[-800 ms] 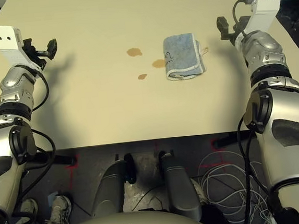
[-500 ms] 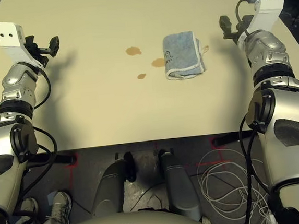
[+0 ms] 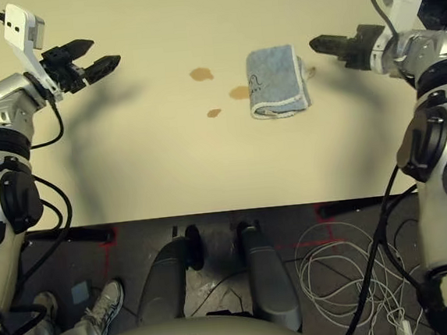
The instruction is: Wipe the water off the table with a rag.
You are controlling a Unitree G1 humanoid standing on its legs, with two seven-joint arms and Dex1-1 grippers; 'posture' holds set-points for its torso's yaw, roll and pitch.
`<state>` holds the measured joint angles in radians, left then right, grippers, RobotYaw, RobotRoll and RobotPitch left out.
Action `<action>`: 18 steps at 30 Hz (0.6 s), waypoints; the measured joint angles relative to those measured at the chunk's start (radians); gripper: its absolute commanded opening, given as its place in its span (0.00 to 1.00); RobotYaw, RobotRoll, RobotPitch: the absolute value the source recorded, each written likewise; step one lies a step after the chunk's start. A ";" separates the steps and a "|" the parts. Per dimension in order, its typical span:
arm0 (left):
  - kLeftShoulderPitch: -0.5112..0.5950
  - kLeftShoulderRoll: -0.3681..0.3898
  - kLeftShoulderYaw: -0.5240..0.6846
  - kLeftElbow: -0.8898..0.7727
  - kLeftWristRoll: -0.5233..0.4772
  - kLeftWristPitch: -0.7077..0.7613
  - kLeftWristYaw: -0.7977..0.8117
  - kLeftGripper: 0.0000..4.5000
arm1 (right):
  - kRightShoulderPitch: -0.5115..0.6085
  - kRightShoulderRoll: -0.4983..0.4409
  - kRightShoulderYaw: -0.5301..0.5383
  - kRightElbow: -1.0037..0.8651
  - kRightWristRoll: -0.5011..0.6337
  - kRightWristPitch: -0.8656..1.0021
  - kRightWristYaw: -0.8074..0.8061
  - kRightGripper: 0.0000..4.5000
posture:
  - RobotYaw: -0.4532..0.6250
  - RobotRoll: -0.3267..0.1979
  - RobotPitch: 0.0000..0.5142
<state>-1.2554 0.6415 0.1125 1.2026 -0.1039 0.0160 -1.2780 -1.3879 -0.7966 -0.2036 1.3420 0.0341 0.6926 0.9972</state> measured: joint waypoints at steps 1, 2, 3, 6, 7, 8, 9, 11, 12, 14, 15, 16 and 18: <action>-0.004 0.006 -0.009 -0.010 0.001 0.015 -0.039 1.00 | -0.004 -0.003 0.001 0.000 -0.002 0.015 0.008 1.00 | 0.41 0.62 0.57; -0.012 0.013 -0.018 -0.014 0.001 0.040 -0.087 1.00 | -0.005 -0.004 0.001 0.000 -0.004 0.027 0.007 1.00 | 0.42 0.62 0.58; -0.015 0.018 -0.025 -0.019 0.001 0.058 -0.123 1.00 | -0.005 -0.004 -0.001 0.000 -0.005 0.037 0.003 1.00 | 0.42 0.62 0.58; -0.016 0.030 -0.052 -0.034 0.003 0.097 -0.197 1.00 | -0.005 -0.003 -0.023 0.004 0.001 0.084 -0.056 1.00 | 0.43 0.62 0.60; -0.016 0.031 -0.054 -0.042 0.004 0.105 -0.206 1.00 | -0.004 -0.001 -0.053 0.006 0.016 0.108 -0.099 1.00 | 0.43 0.62 0.60; -0.016 0.031 -0.055 -0.048 0.004 0.108 -0.212 1.00 | -0.003 0.002 -0.078 0.007 0.030 0.122 -0.138 1.00 | 0.43 0.62 0.61; -0.017 0.032 -0.055 -0.051 0.004 0.112 -0.215 1.00 | -0.001 0.007 -0.098 0.007 0.043 0.133 -0.173 1.00 | 0.44 0.62 0.61; -0.016 0.032 -0.056 -0.054 0.004 0.118 -0.223 1.00 | 0.003 0.015 -0.121 0.007 0.052 0.138 -0.213 1.00 | 0.44 0.62 0.62; -0.016 0.032 -0.056 -0.056 0.004 0.121 -0.225 1.00 | 0.004 0.018 -0.125 0.007 0.055 0.139 -0.222 1.00 | 0.44 0.62 0.62; -0.016 0.032 -0.056 -0.061 0.004 0.125 -0.233 1.00 | 0.008 0.025 -0.126 0.007 0.055 0.141 -0.236 1.00 | 0.45 0.62 0.63; -0.015 0.032 -0.056 -0.066 0.004 0.127 -0.234 1.00 | 0.011 0.028 -0.126 0.007 0.055 0.142 -0.238 1.00 | 0.45 0.62 0.64; -0.014 0.032 -0.057 -0.072 0.004 0.131 -0.237 1.00 | 0.014 0.030 -0.126 0.007 0.055 0.144 -0.238 1.00 | 0.45 0.62 0.64; -0.009 0.031 -0.058 -0.089 0.003 0.138 -0.242 1.00 | 0.020 0.039 -0.127 0.007 0.056 0.150 -0.236 1.00 | 0.45 0.62 0.65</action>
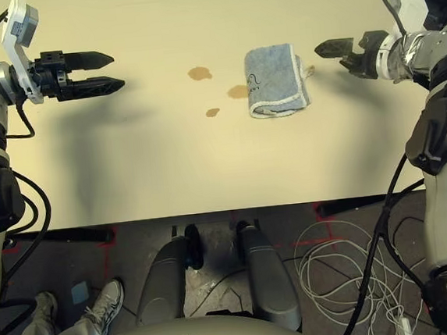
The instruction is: Wipe the water off the table with a rag.
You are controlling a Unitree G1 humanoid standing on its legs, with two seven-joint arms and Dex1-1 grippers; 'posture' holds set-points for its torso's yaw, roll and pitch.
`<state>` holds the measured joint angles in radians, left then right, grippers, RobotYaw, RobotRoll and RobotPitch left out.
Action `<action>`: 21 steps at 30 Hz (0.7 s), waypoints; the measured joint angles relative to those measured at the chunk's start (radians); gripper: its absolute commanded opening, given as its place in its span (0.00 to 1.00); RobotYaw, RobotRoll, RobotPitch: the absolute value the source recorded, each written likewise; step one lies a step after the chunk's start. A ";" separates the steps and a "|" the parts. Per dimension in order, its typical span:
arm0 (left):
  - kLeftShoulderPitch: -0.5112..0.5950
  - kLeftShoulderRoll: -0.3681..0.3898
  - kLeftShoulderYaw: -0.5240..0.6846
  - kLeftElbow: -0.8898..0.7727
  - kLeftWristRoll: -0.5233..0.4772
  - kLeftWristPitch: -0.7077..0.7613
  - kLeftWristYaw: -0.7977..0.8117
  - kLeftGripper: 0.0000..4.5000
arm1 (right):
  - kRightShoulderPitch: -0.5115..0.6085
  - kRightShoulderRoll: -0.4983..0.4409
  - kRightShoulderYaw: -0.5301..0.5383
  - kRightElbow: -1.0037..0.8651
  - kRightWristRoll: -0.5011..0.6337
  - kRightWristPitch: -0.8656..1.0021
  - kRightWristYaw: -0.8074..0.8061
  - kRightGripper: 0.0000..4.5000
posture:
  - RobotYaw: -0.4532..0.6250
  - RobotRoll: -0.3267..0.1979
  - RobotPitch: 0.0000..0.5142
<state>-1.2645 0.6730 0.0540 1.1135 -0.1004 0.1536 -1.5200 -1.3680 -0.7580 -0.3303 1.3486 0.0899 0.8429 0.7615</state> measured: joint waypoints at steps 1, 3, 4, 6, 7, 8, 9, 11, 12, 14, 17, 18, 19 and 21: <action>0.002 0.000 0.000 -0.005 0.000 0.002 -0.003 1.00 | 0.004 0.006 0.000 0.000 0.001 0.002 0.004 1.00 | 0.45 0.62 0.65; 0.010 0.000 0.000 -0.013 0.000 0.007 -0.006 1.00 | 0.013 0.016 0.000 0.000 0.005 0.010 0.015 1.00 | 0.45 0.62 0.66; 0.015 0.000 0.000 -0.017 0.000 0.010 -0.007 1.00 | 0.018 0.021 0.000 0.000 0.006 0.013 0.022 1.00 | 0.45 0.62 0.66; 0.018 -0.001 -0.001 -0.018 0.000 0.017 -0.007 1.00 | 0.032 0.030 0.000 0.000 0.009 0.021 0.040 1.00 | 0.45 0.62 0.67; 0.019 -0.001 -0.001 -0.018 0.000 0.018 -0.007 1.00 | 0.036 0.032 -0.001 -0.001 0.012 0.022 0.051 1.00 | 0.45 0.62 0.67; 0.019 -0.001 -0.001 -0.018 0.000 0.019 -0.007 1.00 | 0.036 0.032 -0.001 -0.002 0.013 0.024 0.058 1.00 | 0.45 0.62 0.67; 0.019 -0.001 -0.001 -0.020 0.000 0.020 -0.007 1.00 | 0.037 0.035 -0.002 -0.004 0.014 0.030 0.066 1.00 | 0.45 0.62 0.67; 0.019 -0.003 -0.001 -0.026 -0.001 0.022 -0.007 1.00 | 0.041 0.049 -0.006 -0.010 0.023 0.034 0.079 1.00 | 0.45 0.62 0.68; 0.019 -0.006 -0.001 -0.028 -0.001 0.023 -0.007 1.00 | 0.041 0.057 -0.007 -0.012 0.026 0.035 0.085 1.00 | 0.44 0.62 0.68; 0.019 -0.011 -0.001 -0.033 -0.002 0.025 -0.007 1.00 | 0.041 0.082 -0.005 -0.018 0.031 0.039 0.108 1.00 | 0.44 0.62 0.68; 0.019 -0.023 -0.001 -0.034 -0.003 0.025 -0.007 1.00 | 0.036 0.120 0.004 -0.028 0.033 0.056 0.149 1.00 | 0.44 0.62 0.69; 0.019 -0.025 -0.001 -0.034 -0.003 0.025 -0.007 1.00 | 0.033 0.131 0.006 -0.029 0.033 0.060 0.160 1.00 | 0.44 0.62 0.69; 0.019 -0.025 -0.001 -0.034 -0.003 0.025 -0.007 1.00 | 0.031 0.138 0.008 -0.030 0.033 0.065 0.169 1.00 | 0.44 0.62 0.69; 0.019 -0.027 -0.001 -0.034 -0.003 0.025 -0.007 1.00 | 0.025 0.161 0.015 -0.031 0.033 0.074 0.190 1.00 | 0.44 0.62 0.69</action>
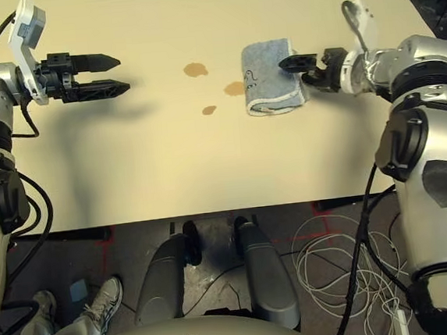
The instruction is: Wipe the water off the table with a rag.
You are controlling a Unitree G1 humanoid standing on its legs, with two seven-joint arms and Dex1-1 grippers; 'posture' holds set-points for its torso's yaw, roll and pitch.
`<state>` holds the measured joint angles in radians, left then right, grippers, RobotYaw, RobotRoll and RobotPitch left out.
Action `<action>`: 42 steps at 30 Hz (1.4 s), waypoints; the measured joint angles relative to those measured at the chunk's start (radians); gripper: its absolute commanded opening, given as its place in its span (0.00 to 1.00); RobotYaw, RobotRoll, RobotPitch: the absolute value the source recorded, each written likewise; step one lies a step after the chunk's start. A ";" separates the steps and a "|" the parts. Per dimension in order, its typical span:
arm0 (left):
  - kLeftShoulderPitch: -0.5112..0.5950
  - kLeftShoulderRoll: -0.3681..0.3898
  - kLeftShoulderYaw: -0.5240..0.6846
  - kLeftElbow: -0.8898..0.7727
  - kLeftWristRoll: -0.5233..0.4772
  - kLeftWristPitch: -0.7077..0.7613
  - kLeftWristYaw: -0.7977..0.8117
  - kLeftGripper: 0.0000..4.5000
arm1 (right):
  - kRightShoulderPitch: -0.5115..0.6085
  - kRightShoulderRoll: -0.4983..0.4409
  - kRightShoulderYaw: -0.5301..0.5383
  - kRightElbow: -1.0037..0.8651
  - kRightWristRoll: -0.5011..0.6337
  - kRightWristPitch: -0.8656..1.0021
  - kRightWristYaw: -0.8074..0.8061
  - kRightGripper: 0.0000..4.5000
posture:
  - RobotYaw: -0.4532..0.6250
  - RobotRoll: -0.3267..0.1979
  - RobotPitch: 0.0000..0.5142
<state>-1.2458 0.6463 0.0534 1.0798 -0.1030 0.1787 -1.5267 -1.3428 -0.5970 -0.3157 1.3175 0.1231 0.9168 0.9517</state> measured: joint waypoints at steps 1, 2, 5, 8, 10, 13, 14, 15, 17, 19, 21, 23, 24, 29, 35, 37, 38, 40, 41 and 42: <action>0.000 -0.002 0.000 0.000 0.000 0.000 0.000 1.00 | -0.002 0.008 0.004 -0.001 0.000 0.000 0.008 1.00 | 0.44 0.62 0.69; 0.000 -0.004 0.000 0.000 0.000 0.000 0.000 1.00 | -0.005 0.015 0.010 -0.002 -0.001 0.000 0.016 1.00 | 0.44 0.62 0.69; 0.000 -0.006 0.000 0.000 0.000 0.000 0.001 1.00 | -0.006 0.026 0.023 -0.011 -0.003 -0.004 0.026 1.00 | 0.44 0.62 0.69; 0.003 -0.007 0.000 -0.003 0.000 0.000 0.002 1.00 | -0.004 0.037 0.026 -0.013 -0.004 -0.031 0.023 1.00 | 0.45 0.62 0.70; 0.005 -0.008 0.000 -0.006 -0.001 0.001 0.002 1.00 | -0.001 0.045 0.026 -0.013 -0.004 -0.056 0.016 1.00 | 0.45 0.62 0.70; 0.010 -0.008 0.000 -0.006 -0.002 0.002 0.002 1.00 | 0.003 0.047 0.025 -0.013 -0.003 -0.083 0.010 1.00 | 0.45 0.62 0.70; 0.011 -0.008 0.000 -0.006 -0.002 0.002 0.002 1.00 | 0.004 0.047 0.025 -0.013 -0.003 -0.089 0.008 0.96 | 0.44 0.62 0.70; 0.012 -0.008 0.000 -0.006 -0.002 0.002 0.003 1.00 | 0.007 0.048 0.023 -0.013 -0.001 -0.097 0.000 0.91 | 0.44 0.62 0.70; 0.014 -0.008 0.000 -0.006 -0.003 0.002 0.008 1.00 | 0.017 0.049 0.015 -0.013 0.009 -0.120 -0.034 0.78 | 0.44 0.62 0.69; 0.015 -0.008 0.000 -0.006 -0.003 0.002 0.012 1.00 | 0.023 0.049 -0.001 -0.010 0.016 -0.136 -0.070 0.61 | 0.44 0.62 0.69; 0.016 -0.008 0.000 -0.006 -0.003 0.002 0.016 1.00 | 0.027 0.049 -0.011 -0.007 0.022 -0.144 -0.099 0.43 | 0.43 0.62 0.68; 0.016 -0.008 0.000 -0.006 -0.003 0.002 0.017 1.00 | 0.030 0.049 -0.015 -0.005 0.023 -0.150 -0.120 0.27 | 0.43 0.62 0.68; 0.016 -0.009 0.000 -0.006 -0.003 0.002 0.018 1.00 | 0.030 0.048 -0.018 -0.003 0.024 -0.151 -0.127 0.18 | 0.43 0.62 0.68; 0.016 -0.011 0.000 -0.006 -0.003 0.002 0.018 1.00 | 0.033 0.044 -0.027 -0.002 0.046 -0.145 -0.124 0.01 | 0.42 0.62 0.68; 0.019 -0.014 -0.003 -0.005 -0.003 0.003 0.016 1.00 | -0.020 0.062 -0.035 -0.002 0.087 -0.085 -0.075 0.01 | 0.41 0.62 0.69; 0.019 -0.020 -0.006 -0.005 -0.003 0.003 0.016 1.00 | -0.061 0.080 -0.043 -0.003 0.106 -0.054 -0.055 0.01 | 0.41 0.62 0.68; 0.019 -0.021 -0.006 -0.005 -0.003 0.003 0.016 1.00 | -0.089 0.090 -0.045 -0.007 0.117 -0.036 -0.046 0.01 | 0.41 0.62 0.68; 0.019 -0.024 -0.007 -0.005 -0.003 0.003 0.015 1.00 | -0.129 0.108 -0.047 -0.023 0.138 -0.012 -0.035 0.01 | 0.41 0.62 0.68; 0.019 -0.027 -0.008 -0.005 -0.003 0.003 0.014 1.00 | -0.145 0.115 -0.048 -0.028 0.148 -0.002 -0.034 0.01 | 0.40 0.62 0.67; 0.019 -0.028 -0.008 -0.005 -0.003 0.003 0.013 1.00 | -0.158 0.124 -0.050 -0.038 0.157 0.005 -0.035 0.01 | 0.40 0.62 0.67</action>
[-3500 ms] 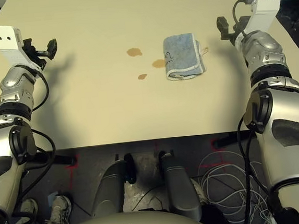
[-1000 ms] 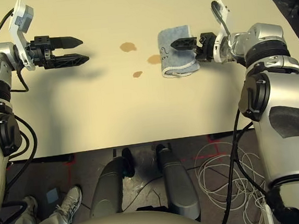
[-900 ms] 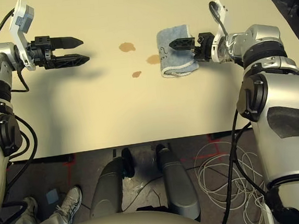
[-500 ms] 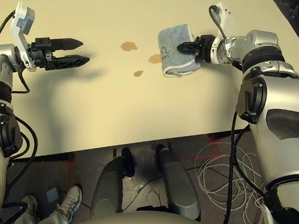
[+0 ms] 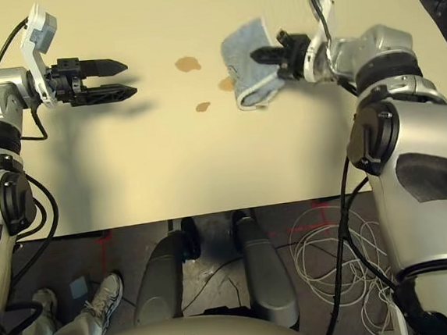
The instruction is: Wipe the water off the table with a rag.
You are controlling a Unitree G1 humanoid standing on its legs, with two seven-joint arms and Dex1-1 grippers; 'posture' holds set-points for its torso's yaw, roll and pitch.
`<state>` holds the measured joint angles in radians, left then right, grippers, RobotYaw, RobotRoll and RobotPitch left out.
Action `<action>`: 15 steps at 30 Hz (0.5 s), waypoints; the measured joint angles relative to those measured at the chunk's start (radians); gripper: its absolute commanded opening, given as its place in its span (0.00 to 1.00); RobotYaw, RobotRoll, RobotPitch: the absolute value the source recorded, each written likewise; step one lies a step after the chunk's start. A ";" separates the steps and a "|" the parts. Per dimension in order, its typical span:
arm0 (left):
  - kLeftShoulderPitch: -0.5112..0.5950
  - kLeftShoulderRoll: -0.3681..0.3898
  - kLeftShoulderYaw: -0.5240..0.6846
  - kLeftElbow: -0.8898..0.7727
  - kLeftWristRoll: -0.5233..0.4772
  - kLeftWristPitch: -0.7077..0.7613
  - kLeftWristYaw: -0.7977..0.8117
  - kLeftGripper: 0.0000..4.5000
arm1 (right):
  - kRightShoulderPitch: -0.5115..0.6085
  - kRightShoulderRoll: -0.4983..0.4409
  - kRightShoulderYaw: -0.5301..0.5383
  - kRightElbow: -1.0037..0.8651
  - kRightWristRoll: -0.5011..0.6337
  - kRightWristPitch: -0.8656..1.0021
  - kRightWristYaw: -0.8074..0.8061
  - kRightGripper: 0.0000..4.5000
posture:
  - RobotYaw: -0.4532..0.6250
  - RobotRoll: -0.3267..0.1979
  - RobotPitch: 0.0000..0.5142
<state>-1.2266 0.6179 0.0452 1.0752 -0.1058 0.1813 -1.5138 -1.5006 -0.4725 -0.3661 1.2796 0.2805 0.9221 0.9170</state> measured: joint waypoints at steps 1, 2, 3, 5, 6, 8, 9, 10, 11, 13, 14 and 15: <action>0.000 -0.001 -0.001 0.000 0.000 0.000 -0.001 1.00 | -0.012 0.011 -0.003 -0.006 0.012 0.009 -0.005 0.01 | 0.40 0.62 0.67; 0.001 -0.001 -0.001 0.000 0.000 0.000 -0.002 1.00 | -0.019 0.024 -0.007 -0.017 0.023 0.017 -0.015 0.01 | 0.40 0.62 0.67; 0.003 -0.002 -0.002 0.000 0.000 0.000 -0.004 1.00 | -0.026 0.043 -0.015 -0.027 0.037 0.026 -0.031 0.01 | 0.40 0.62 0.66; 0.005 -0.006 -0.007 0.000 0.000 0.000 -0.010 1.00 | -0.031 0.082 -0.023 -0.040 0.062 0.044 -0.062 0.01 | 0.40 0.62 0.66; 0.006 -0.007 -0.007 0.000 0.000 0.000 -0.012 1.00 | -0.032 0.099 -0.028 -0.043 0.070 0.049 -0.076 0.01 | 0.40 0.62 0.66; 0.008 -0.007 -0.008 0.000 0.000 0.001 -0.017 1.00 | -0.031 0.129 -0.038 -0.047 0.084 0.050 -0.110 0.01 | 0.40 0.62 0.66; 0.008 -0.007 -0.008 0.000 0.000 0.001 -0.019 1.00 | -0.031 0.143 -0.040 -0.053 0.091 0.050 -0.128 0.01 | 0.40 0.62 0.66; 0.008 -0.007 -0.009 0.000 0.000 0.002 -0.020 1.00 | -0.031 0.157 -0.041 -0.058 0.096 0.050 -0.144 0.01 | 0.40 0.62 0.66; 0.008 -0.007 -0.009 0.000 0.000 0.003 -0.021 1.00 | -0.031 0.170 -0.041 -0.061 0.101 0.047 -0.158 0.01 | 0.40 0.62 0.66; 0.008 -0.007 -0.010 0.000 0.000 0.004 -0.021 1.00 | -0.031 0.200 -0.041 -0.062 0.105 0.042 -0.184 0.01 | 0.40 0.62 0.66; 0.008 -0.007 -0.010 0.000 0.000 0.004 -0.022 1.00 | -0.029 0.214 -0.041 -0.062 0.105 0.036 -0.195 0.01 | 0.41 0.62 0.66; 0.008 -0.007 -0.011 0.000 0.000 0.005 -0.022 1.00 | -0.027 0.230 -0.041 -0.062 0.105 0.028 -0.207 0.01 | 0.41 0.62 0.66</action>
<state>-1.2186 0.6112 0.0346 1.0750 -0.1058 0.1860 -1.5356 -1.5274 -0.2423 -0.4071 1.2174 0.3859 0.9500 0.7099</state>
